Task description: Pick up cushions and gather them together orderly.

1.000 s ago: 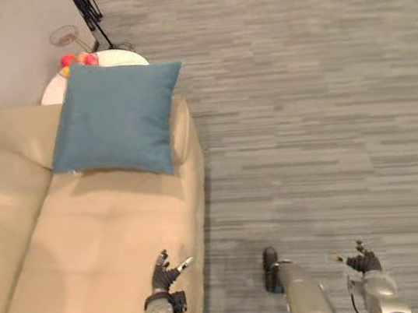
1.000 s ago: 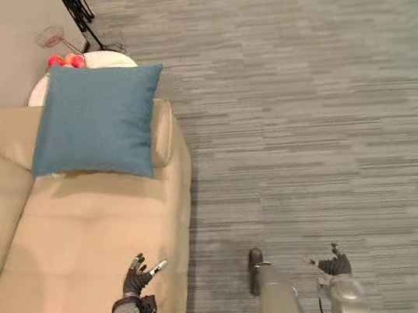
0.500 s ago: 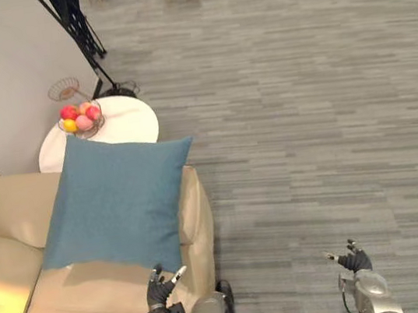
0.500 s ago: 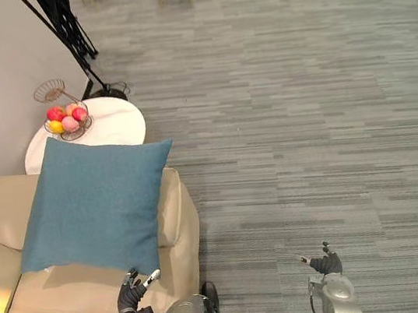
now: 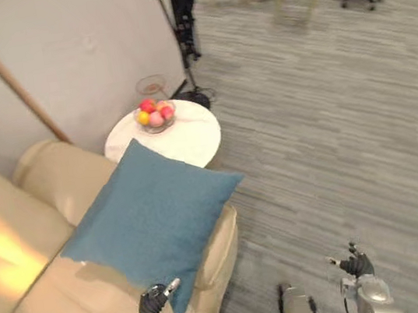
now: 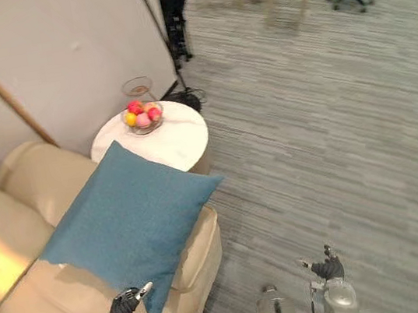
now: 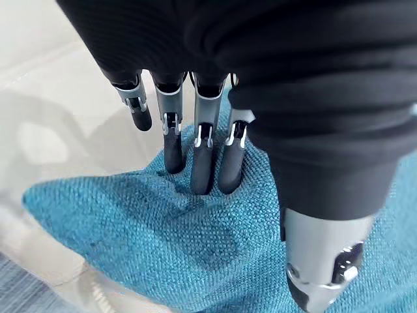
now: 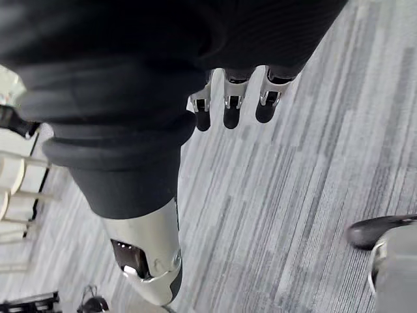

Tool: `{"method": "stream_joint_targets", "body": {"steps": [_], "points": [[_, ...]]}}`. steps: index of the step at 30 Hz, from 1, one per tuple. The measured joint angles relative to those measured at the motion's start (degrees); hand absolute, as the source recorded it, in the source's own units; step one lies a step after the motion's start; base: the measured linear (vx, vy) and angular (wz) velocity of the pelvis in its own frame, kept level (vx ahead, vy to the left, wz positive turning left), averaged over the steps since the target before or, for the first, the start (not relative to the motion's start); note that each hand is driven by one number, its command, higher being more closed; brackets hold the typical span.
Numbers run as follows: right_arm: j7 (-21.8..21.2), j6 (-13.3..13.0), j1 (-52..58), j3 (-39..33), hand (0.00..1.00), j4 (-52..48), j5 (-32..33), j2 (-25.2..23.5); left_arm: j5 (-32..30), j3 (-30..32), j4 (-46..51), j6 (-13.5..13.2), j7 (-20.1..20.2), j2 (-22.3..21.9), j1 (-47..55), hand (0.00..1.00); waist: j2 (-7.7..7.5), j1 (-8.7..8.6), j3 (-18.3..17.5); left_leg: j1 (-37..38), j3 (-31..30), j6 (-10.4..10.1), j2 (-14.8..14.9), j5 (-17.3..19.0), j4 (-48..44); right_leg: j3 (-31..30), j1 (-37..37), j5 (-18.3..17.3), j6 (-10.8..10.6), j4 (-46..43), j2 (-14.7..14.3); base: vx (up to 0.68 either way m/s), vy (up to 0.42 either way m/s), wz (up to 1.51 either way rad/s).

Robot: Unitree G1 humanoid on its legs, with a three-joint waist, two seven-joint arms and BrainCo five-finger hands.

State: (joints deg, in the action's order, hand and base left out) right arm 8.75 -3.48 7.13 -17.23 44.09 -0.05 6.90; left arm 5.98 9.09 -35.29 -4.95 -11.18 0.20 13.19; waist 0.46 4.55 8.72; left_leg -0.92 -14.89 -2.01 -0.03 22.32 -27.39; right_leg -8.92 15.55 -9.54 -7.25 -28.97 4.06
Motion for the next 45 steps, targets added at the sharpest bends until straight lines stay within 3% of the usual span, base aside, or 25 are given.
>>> {"method": "stream_joint_targets", "body": {"steps": [1, 2, 5, 7, 8, 9, 11, 12, 14, 16, 18, 20, 22, 23, 24, 26, 28, 29, 30, 32, 35, 39, 41, 45], "points": [[0.1, 0.1, 0.1, 0.0, 0.00, 0.0, 0.0, 0.1, 0.0, 0.2, 0.0, 0.0, -0.2, -0.5, 0.2, 0.00, 0.70, 0.53, -0.4, -0.4, -0.9, -0.6, 0.3, -0.4, 0.0, 1.3, 0.1, -0.8, 0.6, -1.0, 0.1, 0.16, -0.338, 0.97], [0.1, 0.1, 0.1, 0.2, 0.00, 0.0, 0.2, 0.2, 0.2, 0.2, 0.3, 0.0, -0.2, -1.4, 0.3, 0.00, 1.36, 0.01, -0.8, -1.5, -2.9, -2.3, 0.8, -1.5, 0.4, 5.2, -0.1, -1.9, 1.5, -1.4, 0.9, 0.13, -0.326, 1.43], [0.1, 0.0, 0.0, 0.2, 0.00, -0.3, 0.8, -1.2, 1.1, 0.3, 4.6, -1.2, 0.0, -3.0, 0.1, 0.00, 1.39, -0.34, -0.9, -4.2, -1.9, -3.8, 3.6, -6.8, 4.0, 16.2, -3.9, -2.5, 3.5, 1.7, 3.3, 0.08, -0.340, 1.83], [0.1, -0.4, 0.7, 0.2, 0.00, -1.0, 2.4, -2.3, 1.2, 0.3, 6.3, -1.9, 0.0, -3.3, -0.2, 0.00, 0.78, -0.42, -0.9, -5.5, 8.8, -3.2, 6.8, -8.3, 4.2, 23.5, -7.5, -2.4, 4.7, 4.2, 4.8, 0.03, -0.179, 1.97], [0.1, -0.5, 1.2, 0.0, 0.00, -2.1, 2.9, -2.5, 1.2, 0.3, 6.3, -1.9, 0.0, -3.3, -0.5, 0.00, 0.48, -0.36, -0.9, -5.6, 19.6, -2.6, 9.4, -8.3, 4.1, 27.8, -9.5, -2.6, 5.0, 4.7, 5.9, 0.02, -0.090, 1.67], [0.1, -0.7, 1.1, -0.4, 0.00, -2.6, 3.5, -2.8, 1.2, 0.3, 6.3, -1.9, 0.0, -2.9, -0.6, 0.00, -0.51, -0.11, -1.0, -5.6, 28.1, -0.6, 11.3, -9.3, 4.5, 30.3, -10.5, -3.0, 4.8, 4.8, 7.1, 0.02, -0.059, 1.51], [0.1, -1.2, 0.9, -1.0, 0.00, -2.9, 4.7, -3.0, 1.2, -0.1, 6.3, -1.8, 0.1, -2.3, -0.6, 0.00, -1.04, 0.18, -1.4, -5.5, 36.8, 1.2, 12.4, -10.8, 4.5, 32.3, -11.5, -3.3, 4.5, 5.3, 8.3, 0.01, -0.008, 0.88], [0.1, -1.3, 0.8, -1.1, 0.00, -2.7, 4.8, -3.4, 1.2, -0.3, 5.9, -1.8, 0.2, -1.6, -0.5, 0.00, -1.43, 0.57, -1.5, -5.5, 38.8, 1.0, 12.8, -11.1, 4.8, 32.6, -11.7, -3.2, 4.2, 5.8, 8.2, 0.01, 0.015, 0.48], [0.1, -1.3, 0.5, -1.1, 0.00, -1.3, 5.2, -3.8, 1.1, -1.4, 3.3, -1.8, 1.1, 0.7, -0.9, 0.00, -1.85, 0.59, -1.9, -5.7, 37.5, 0.1, 11.0, -11.7, 6.6, 30.2, -11.8, -2.8, 3.9, 8.2, 7.1, 0.00, 0.055, 0.27], [0.1, -0.9, 0.0, -2.0, 0.00, 1.4, 5.2, -3.6, 1.1, -2.6, 1.5, -1.8, 1.2, 2.6, -1.1, 0.00, -2.35, -1.01, -2.4, -5.6, 35.9, 0.6, 9.4, -12.5, 8.2, 26.9, -12.1, -2.7, 3.9, 9.4, 6.3, 0.06, 0.025, 0.55], [0.4, -0.3, -0.1, -3.8, 0.00, 2.5, 5.2, -3.1, 1.1, -2.8, 0.4, -1.7, 1.2, 2.8, -1.3, 0.00, -2.59, -0.67, -2.3, -5.3, 35.5, 1.0, 7.5, -11.8, 8.0, 26.4, -12.1, -3.1, 2.3, 8.2, 7.9, 0.06, 0.084, 0.19], [1.0, -0.2, -0.1, -4.3, 0.00, 2.1, 4.8, -2.1, 1.1, -3.9, 0.3, -1.7, 1.2, 3.3, -1.5, 0.00, -3.06, -1.37, -2.0, -5.0, 33.9, 1.7, 6.0, -9.7, 7.1, 26.1, -11.9, -4.2, 0.8, 3.2, 10.4, 0.06, 0.108, 0.37], [1.3, 0.0, 0.7, -5.0, 0.00, -0.6, 4.4, -1.3, 0.7, -6.4, 0.4, -1.6, 1.2, 4.4, -1.7, 0.00, -3.01, -3.22, -1.7, -4.2, 31.1, 2.4, 5.1, -7.9, 5.6, 19.4, -8.5, -2.3, 1.7, -7.9, 11.0, 0.12, 0.086, 0.69], [1.3, -0.1, 1.1, -4.9, 0.00, -2.7, 4.3, -1.1, 0.5, -6.7, 0.5, -1.6, 1.2, 4.9, -1.7, 0.00, -2.80, -3.79, -1.5, -3.0, 30.0, 2.6, 5.4, -7.1, 4.8, 14.4, -5.8, -1.4, 1.3, -13.7, 9.5, 0.13, 0.057, 0.45], [1.2, -0.1, 1.7, -4.9, 0.00, -5.6, 4.0, -1.2, 0.5, -6.9, 0.7, -1.6, 1.1, 5.2, -2.0, 0.00, -2.76, -3.73, -1.2, -2.3, 29.2, 2.4, 5.9, -6.2, 4.3, 8.9, -4.0, -4.2, 0.5, -14.2, 6.2, 0.17, 0.049, 0.36], [1.3, -0.1, 2.2, -4.9, 0.00, -9.7, 3.9, -0.7, 0.5, -6.9, 1.5, -1.6, 1.1, 6.4, -2.5, 0.00, -3.71, -3.92, -1.5, -2.5, 27.6, 2.2, 6.0, -5.8, 4.4, 5.0, -1.2, -5.6, 0.4, -10.9, 3.0, 0.13, -0.054, 0.43], [1.3, -0.4, 2.6, -5.0, 0.00, -12.0, 3.3, 1.4, 0.3, -7.2, 1.5, -1.6, 1.2, 6.8, -3.6, 0.00, -4.14, -4.43, -1.6, -2.8, 25.8, 1.6, 5.7, -5.7, 4.6, 2.2, -0.5, -4.9, 0.3, -2.4, 0.2, 0.12, -0.103, 0.66], [1.5, -0.4, 2.5, -5.0, 0.00, -12.2, 2.0, 2.9, -0.1, -7.3, 1.4, -1.9, 1.2, 7.1, -3.6, 0.00, -5.17, -5.16, -2.1, -2.7, 24.5, 0.8, 4.3, -5.7, 4.6, 1.0, -0.6, -0.9, 1.2, 2.4, 0.5, 0.20, -0.163, 0.83], [1.7, -0.2, 2.3, -5.5, 0.00, -12.4, 1.0, 5.0, -0.1, -8.0, 0.2, -1.8, 1.2, 6.2, -4.3, 0.00, -4.43, -5.69, -2.4, -1.9, 22.7, -0.1, 4.4, -5.9, 5.1, 2.6, -2.0, -0.5, 2.0, 2.1, 0.7, 0.23, -0.151, 0.69], [1.6, -0.1, 1.6, -5.4, 0.00, -14.8, -0.9, 6.5, -0.3, -9.2, 0.3, -1.9, 1.4, 5.9, -4.6, 0.00, -2.52, -5.01, -2.6, -1.7, 22.7, -0.8, 5.2, -6.4, 6.8, 2.7, -1.6, -0.7, 2.4, 2.7, -0.3, 0.25, -0.104, 0.13], [1.1, -0.2, -1.8, -4.6, 0.00, -16.4, -3.8, 10.5, -1.2, -9.6, -0.1, -1.9, 1.4, 5.8, -5.9, 0.00, -0.82, -5.38, -2.5, -1.1, 21.3, -2.3, 5.5, -8.4, 11.3, 4.0, -1.3, -0.4, 2.8, 3.9, -0.9, 0.21, -0.093, 0.17], [0.8, -0.4, -5.4, 0.3, 0.00, -16.2, -5.3, 16.3, -2.2, -12.5, -0.5, -2.0, 2.5, 6.3, -9.5, 0.00, -0.49, -5.81, -2.4, -1.2, 18.9, -3.1, 5.4, -11.9, 16.3, 5.9, -1.8, 0.5, 4.1, 6.9, -0.8, 0.08, -0.049, 0.29], [-0.4, -0.7, -8.5, 3.3, 0.00, -15.6, -5.3, 16.7, -2.2, -14.2, -1.6, -2.1, 2.5, 6.9, -11.7, 0.00, -1.04, -6.60, -1.2, -1.3, 18.2, -3.1, 5.2, -13.1, 17.6, 6.5, -1.8, 0.9, 4.3, 8.2, -0.6, 0.02, -0.021, 0.23], [-2.3, -1.0, -17.0, 11.3, 0.00, -10.5, -5.1, 16.8, -2.2, -19.3, -2.6, -2.1, 2.4, 6.5, -18.7, 0.00, -0.28, -6.82, 2.3, -5.6, 17.8, -2.9, 4.5, -16.8, 19.0, 7.3, 1.1, 4.6, 4.1, 11.4, 0.3, -0.10, 0.006, 0.17]]}}
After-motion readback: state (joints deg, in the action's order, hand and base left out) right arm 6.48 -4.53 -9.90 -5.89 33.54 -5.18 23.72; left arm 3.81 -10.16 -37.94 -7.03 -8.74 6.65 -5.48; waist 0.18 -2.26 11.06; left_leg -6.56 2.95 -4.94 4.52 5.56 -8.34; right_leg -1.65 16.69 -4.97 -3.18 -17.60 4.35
